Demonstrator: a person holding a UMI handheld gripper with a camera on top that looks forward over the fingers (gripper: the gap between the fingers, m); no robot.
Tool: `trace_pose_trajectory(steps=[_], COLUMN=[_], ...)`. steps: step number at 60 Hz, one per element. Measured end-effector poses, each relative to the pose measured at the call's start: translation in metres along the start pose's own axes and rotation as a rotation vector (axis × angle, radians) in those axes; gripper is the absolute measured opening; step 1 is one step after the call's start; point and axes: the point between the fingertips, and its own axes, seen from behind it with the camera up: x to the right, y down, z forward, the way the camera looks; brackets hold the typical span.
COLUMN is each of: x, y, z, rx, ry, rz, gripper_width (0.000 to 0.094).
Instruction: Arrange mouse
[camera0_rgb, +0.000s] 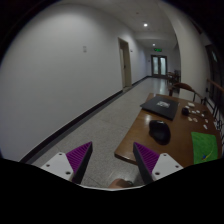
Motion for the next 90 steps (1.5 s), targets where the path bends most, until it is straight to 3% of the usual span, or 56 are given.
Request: trace_pose_trajectory(steps=[24,43,52,56,62,72,84,90], x=[0.155,0.221,0.236,0.238,0.242,0.24,0.237,0.243], y=[-0.012,-0.005,-0.023,-0.023,-0.026,-0.028,-0.033,-0.078], z=[0.051,0.123,0.156,0.17,0.174,0.176,0.169,0.124], rx=[0.011,-0.067,-0.076,-0.098,-0.091,-0.06,-0.065,0.055], ry=[0.204,0.216,0.209,0.208,0.231,0.199,0.182,0.198], rz=[-0.111,-0.093,-0.083,-0.082,-0.049,0.042,-0.002,0.02], gripper_width=[0.0831,0.0817,0.0707,0.05,0.0442,0.0424,0.0288,0.0286])
